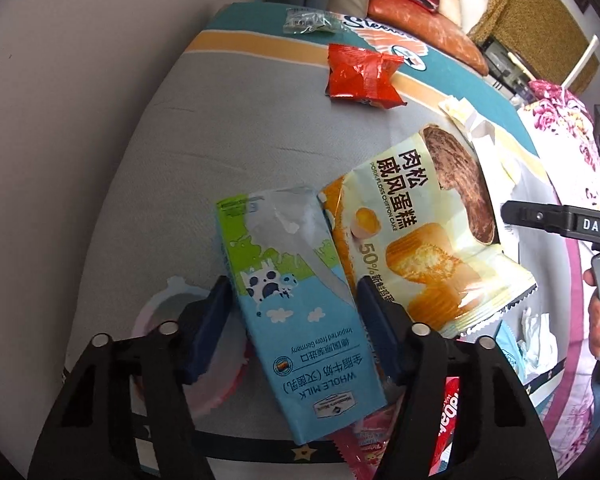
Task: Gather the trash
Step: 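Grasp the milk carton with the left tool while the right tool grasps the white medicine box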
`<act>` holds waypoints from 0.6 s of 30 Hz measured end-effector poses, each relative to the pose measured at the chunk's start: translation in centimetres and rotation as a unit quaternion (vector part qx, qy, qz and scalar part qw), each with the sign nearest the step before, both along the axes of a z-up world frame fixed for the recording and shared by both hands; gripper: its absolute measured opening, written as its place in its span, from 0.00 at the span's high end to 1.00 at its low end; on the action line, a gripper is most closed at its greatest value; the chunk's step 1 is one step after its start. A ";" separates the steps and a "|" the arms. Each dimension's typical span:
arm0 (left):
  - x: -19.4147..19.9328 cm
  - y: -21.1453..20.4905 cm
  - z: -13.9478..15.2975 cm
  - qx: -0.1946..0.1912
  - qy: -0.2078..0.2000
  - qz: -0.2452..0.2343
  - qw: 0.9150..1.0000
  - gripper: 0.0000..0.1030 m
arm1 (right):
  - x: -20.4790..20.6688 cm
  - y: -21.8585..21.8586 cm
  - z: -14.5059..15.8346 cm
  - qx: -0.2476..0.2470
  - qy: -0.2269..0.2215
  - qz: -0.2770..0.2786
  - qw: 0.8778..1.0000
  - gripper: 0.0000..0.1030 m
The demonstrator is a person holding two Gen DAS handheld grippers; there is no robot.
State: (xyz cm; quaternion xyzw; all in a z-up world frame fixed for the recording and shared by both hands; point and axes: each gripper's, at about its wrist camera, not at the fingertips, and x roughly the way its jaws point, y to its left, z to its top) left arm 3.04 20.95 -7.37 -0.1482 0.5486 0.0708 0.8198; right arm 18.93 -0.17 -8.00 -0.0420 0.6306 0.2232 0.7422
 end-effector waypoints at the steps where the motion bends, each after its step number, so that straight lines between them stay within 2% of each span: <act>1: -0.1 0.0 0.2 0.003 -0.005 -0.002 1.000 0.39 | 0.2 0.1 -0.2 0.001 0.002 -0.001 1.000 0.24; 4: -0.3 -0.2 0.6 0.011 -0.013 -0.008 1.000 0.39 | 0.7 0.4 -0.7 0.006 0.003 -0.001 1.000 0.24; 7: 0.1 0.2 -0.3 0.011 0.004 -0.002 1.000 0.39 | 0.7 0.5 -1.3 0.010 0.008 -0.002 1.000 0.24; 10: 0.1 0.7 -0.9 0.003 0.014 0.001 1.000 0.39 | 0.4 0.2 -1.4 0.020 0.000 -0.003 1.000 0.30; 13: -0.1 0.6 -1.1 0.004 0.019 0.003 1.000 0.39 | -0.2 -0.2 -0.2 0.033 -0.011 0.002 0.999 0.42; 18: -0.2 0.0 -1.2 0.023 0.016 0.003 1.000 0.41 | -1.4 -1.1 0.6 0.036 -0.007 0.011 0.999 0.46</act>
